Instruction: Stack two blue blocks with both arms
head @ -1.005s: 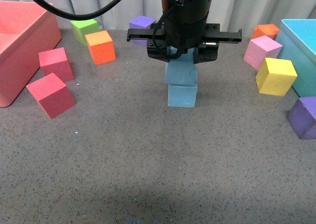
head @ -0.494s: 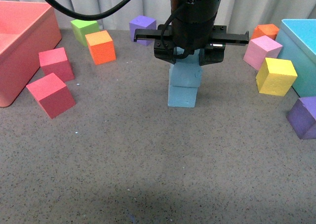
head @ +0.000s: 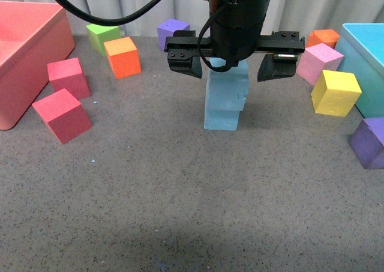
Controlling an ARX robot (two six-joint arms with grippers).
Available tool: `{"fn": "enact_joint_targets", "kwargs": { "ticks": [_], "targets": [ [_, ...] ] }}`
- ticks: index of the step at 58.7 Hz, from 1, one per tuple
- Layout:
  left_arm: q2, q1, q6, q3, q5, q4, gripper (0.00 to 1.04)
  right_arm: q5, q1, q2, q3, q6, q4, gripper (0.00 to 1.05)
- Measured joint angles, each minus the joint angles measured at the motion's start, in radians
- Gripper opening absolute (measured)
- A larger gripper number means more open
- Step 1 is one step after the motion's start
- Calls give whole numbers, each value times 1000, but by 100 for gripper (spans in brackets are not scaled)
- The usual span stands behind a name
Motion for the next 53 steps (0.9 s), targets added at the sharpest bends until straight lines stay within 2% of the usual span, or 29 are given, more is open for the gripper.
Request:
{"fn": "enact_joint_targets", "kwargs": {
  "ticks": [18,23,25,30,32,36,42,51,53],
  "targets": [
    [-119,15,-13,-84,-11,90,98,0,0,0,0,0,0,95],
    [-207,25,146,-310,-219,496,84,-1,0,0,0,0,0,95],
    [-249,36,200,-420,-259,655,79,-1,0,0,0,0,0,95],
    [-342,79,319,-673,-259,1024,66,1,0,0,0,0,0,95],
    [-389,108,356,-802,-244,1233,59,2,0,0,0,0,0,95],
    [-464,149,391,-954,-223,1462,48,2,0,0,0,0,0,95],
    [-596,210,418,-1140,-176,1597,31,1,0,0,0,0,0,95],
    [-733,282,430,-1355,-99,1635,4,0,0,0,0,0,0,95],
    [-744,295,433,-1390,-79,1656,4,0,0,0,0,0,0,95]
  ]
}}
